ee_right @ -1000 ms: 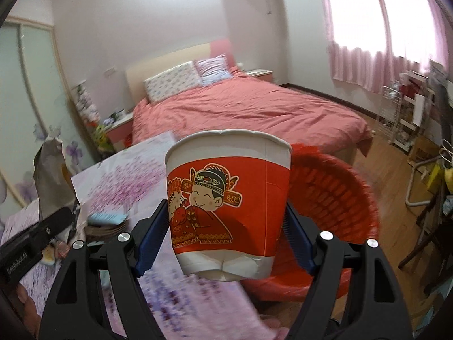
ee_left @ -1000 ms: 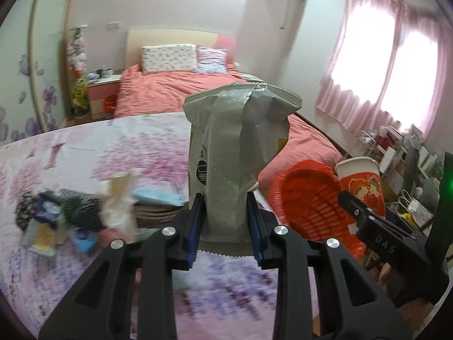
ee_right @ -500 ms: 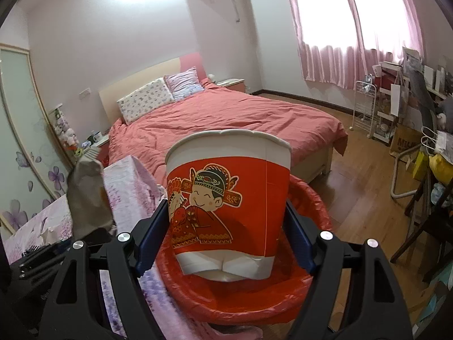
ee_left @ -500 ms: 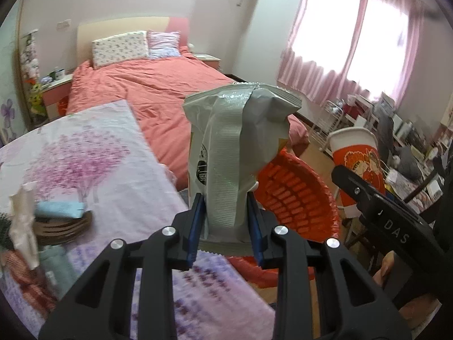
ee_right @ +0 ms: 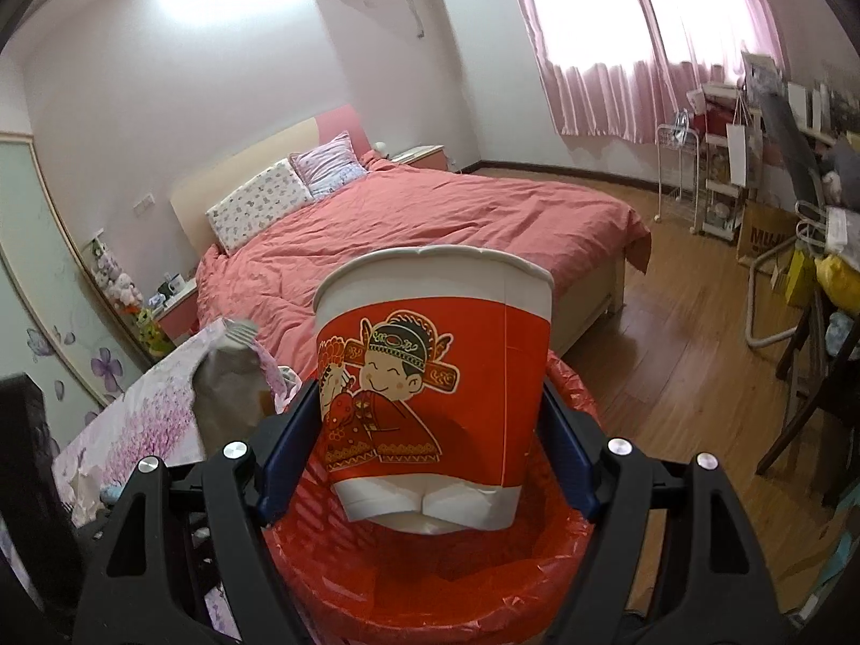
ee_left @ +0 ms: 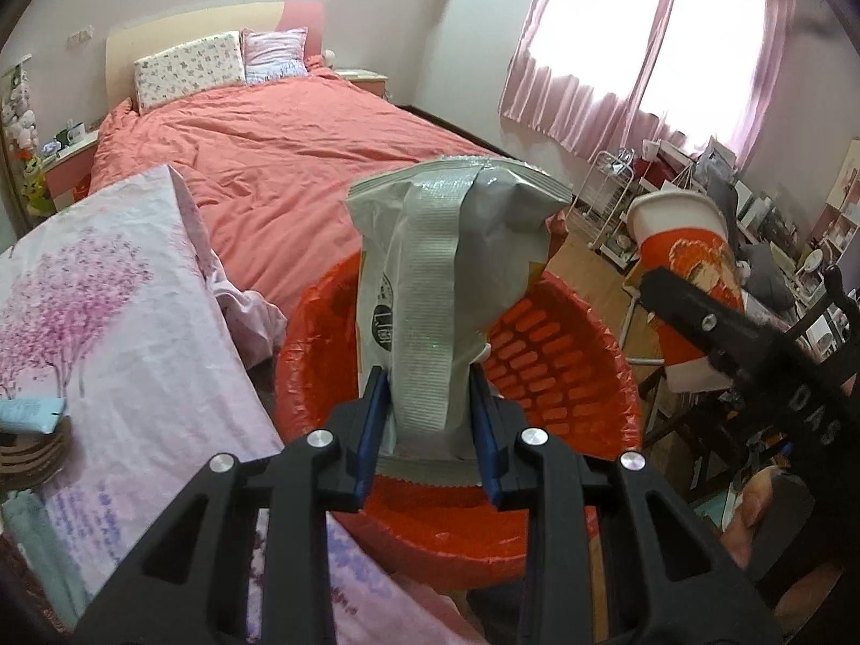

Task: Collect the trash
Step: 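Open the right tool to drop the cup while the left tool drops the bag into the basket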

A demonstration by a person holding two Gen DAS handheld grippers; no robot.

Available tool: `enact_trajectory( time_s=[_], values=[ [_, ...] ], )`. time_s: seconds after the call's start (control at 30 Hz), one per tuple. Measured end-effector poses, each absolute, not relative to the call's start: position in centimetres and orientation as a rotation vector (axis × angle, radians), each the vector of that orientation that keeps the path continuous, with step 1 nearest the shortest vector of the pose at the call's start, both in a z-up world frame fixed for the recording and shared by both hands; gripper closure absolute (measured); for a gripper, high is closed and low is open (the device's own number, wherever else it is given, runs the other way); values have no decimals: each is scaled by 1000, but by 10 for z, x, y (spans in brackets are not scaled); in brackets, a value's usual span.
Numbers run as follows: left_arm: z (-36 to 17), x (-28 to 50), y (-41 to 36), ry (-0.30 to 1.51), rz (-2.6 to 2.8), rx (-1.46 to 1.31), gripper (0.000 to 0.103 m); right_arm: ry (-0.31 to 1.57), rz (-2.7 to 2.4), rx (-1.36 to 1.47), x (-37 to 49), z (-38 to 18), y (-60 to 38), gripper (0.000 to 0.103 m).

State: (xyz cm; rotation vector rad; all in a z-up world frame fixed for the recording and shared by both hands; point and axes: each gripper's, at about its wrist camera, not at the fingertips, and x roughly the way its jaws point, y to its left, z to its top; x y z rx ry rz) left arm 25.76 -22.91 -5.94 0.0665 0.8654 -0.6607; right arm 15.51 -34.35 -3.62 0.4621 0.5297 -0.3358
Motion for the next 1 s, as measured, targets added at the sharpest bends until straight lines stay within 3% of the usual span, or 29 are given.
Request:
enact_trajectory(
  time_s=[0.27,0.43,1.0],
  values=[
    [-83,268,-237,929,-634,90,53,559,-314,505,161,-45,-354,26],
    [-88,272,-229,942,-605,92,41,576,-309,506,161,-44,-354,18],
    [-49,249,-143,851,-451,81,26,569,-320,375,157,-15,-311,18]
  ],
)
